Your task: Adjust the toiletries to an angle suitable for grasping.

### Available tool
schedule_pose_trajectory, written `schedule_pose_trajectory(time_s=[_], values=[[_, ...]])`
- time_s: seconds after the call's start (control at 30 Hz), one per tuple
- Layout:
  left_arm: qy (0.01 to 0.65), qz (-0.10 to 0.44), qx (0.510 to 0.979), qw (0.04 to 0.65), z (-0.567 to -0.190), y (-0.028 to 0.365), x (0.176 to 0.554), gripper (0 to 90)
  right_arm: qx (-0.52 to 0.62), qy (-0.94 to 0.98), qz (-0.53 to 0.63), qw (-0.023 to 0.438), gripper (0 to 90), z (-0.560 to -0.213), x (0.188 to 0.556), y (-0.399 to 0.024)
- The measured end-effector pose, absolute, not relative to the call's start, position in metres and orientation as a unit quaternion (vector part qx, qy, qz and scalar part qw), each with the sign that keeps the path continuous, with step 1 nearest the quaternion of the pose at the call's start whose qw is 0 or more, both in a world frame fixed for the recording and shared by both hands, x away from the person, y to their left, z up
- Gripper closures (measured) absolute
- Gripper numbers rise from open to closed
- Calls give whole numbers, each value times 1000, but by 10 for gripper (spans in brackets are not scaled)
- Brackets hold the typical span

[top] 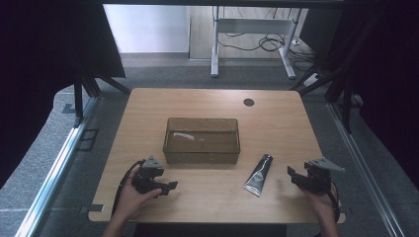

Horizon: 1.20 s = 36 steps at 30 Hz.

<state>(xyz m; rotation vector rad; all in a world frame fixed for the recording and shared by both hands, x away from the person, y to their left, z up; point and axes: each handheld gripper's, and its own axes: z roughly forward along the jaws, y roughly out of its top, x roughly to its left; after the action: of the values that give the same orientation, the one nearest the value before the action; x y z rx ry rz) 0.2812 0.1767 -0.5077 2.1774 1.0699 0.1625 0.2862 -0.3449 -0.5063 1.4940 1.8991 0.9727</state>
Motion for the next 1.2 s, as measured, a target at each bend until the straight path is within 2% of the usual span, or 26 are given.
schedule_pose_trajectory(time_s=[0.17,0.63,0.8,0.9,0.93,1.0,1.03,1.07,1.1,1.13,1.2], values=[[408,61,842,348,-506,174,279,246,536,716,342,288,339,-506,284,-342],[410,62,841,347,-507,177,281,246,534,725,353,254,409,-505,286,-342],[411,65,839,350,-506,178,280,246,523,733,355,252,467,-502,285,-340],[412,65,839,349,-505,178,279,246,517,739,357,242,571,-498,285,-338],[412,65,839,349,-505,178,279,246,517,739,357,242,571,-498,285,-338],[410,66,840,348,-504,177,278,246,504,747,359,243,646,-490,285,-333],[409,67,841,348,-503,177,278,246,504,747,359,243,646,-490,285,-333],[408,66,841,348,-503,176,277,246,494,756,355,241,708,-484,285,-327],[408,66,841,348,-503,176,277,246,494,756,355,241,708,-484,285,-327],[405,67,842,349,-502,176,276,246,484,763,358,237,766,-479,287,-321],[405,67,842,349,-502,176,276,246,477,768,357,233,793,-476,289,-318]])
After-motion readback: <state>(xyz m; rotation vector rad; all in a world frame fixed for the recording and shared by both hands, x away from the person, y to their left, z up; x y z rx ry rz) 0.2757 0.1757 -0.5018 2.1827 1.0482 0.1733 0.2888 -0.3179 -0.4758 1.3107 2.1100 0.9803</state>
